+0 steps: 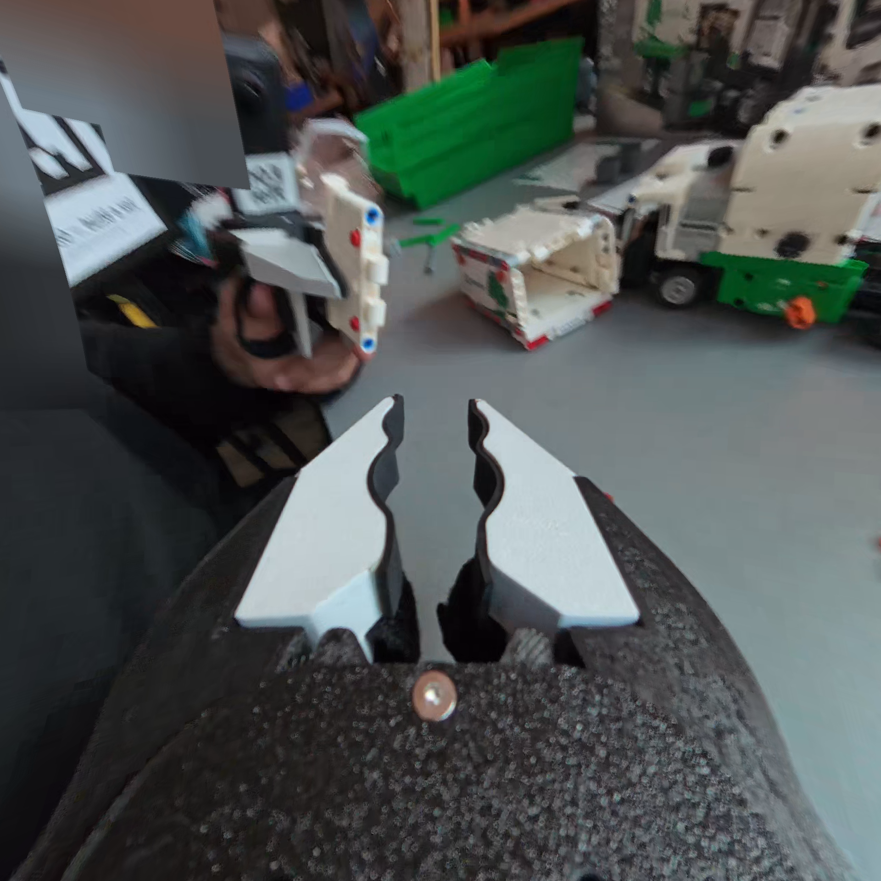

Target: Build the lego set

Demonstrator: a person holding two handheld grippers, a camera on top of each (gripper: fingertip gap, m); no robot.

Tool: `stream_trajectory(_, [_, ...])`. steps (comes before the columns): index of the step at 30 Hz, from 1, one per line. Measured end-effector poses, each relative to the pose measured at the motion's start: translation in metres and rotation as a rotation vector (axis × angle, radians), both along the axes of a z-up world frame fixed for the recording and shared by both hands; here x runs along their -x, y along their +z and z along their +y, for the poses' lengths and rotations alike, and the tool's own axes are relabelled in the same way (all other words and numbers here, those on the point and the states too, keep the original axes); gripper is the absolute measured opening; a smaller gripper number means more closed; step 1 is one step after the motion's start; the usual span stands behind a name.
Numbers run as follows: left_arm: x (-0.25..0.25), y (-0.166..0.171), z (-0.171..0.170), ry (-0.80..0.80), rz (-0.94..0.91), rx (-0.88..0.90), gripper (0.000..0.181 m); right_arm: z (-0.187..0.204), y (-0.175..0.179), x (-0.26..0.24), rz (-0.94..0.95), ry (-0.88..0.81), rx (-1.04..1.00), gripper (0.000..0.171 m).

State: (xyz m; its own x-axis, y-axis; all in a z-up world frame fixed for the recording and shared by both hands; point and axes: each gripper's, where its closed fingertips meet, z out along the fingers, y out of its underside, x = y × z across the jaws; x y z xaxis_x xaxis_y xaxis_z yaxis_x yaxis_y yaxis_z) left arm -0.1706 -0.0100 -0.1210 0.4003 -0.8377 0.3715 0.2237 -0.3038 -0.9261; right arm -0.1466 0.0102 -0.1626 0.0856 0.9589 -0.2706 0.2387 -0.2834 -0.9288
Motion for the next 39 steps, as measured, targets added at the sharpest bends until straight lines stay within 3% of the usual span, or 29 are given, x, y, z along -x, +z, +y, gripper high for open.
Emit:
stream_trajectory(2, [-0.005,0.003,-0.005,-0.074,-0.101,0.069,0.008,-0.020,0.025,0.013,0.166,0.103,0.129,0.025])
stream_trajectory(6, [-0.018,-0.001,-0.014,-0.141,-0.085,0.082,0.007,-0.025,0.047,0.023,0.360,0.149,0.289,0.021])
stream_trajectory(8, [-0.022,-0.004,-0.016,-0.141,-0.052,0.077,0.008,-0.031,0.046,0.025,0.357,0.195,0.321,0.008])
stream_trajectory(20, [-0.017,-0.005,-0.010,-0.101,-0.059,0.099,0.007,-0.024,0.046,0.022,0.388,0.126,0.282,0.010])
stream_trajectory(23, [-0.001,-0.005,0.000,0.002,0.028,0.034,0.007,-0.001,0.041,-0.001,0.279,0.012,0.163,0.016])
stream_trajectory(26, [0.025,-0.008,0.015,0.159,0.178,-0.054,0.007,0.028,-0.002,-0.043,-0.107,-0.158,-0.085,0.019])
stream_trajectory(28, [0.028,-0.014,0.020,0.202,0.249,-0.082,0.008,0.030,-0.031,-0.058,-0.296,-0.202,-0.138,0.025])
stream_trajectory(34, [0.016,-0.023,0.020,0.186,0.282,-0.077,0.007,0.027,-0.061,-0.041,-0.403,-0.191,-0.166,0.026])
stream_trajectory(39, [0.015,-0.024,0.020,0.168,0.270,-0.048,0.007,0.033,-0.069,-0.030,-0.467,-0.170,-0.228,0.016])
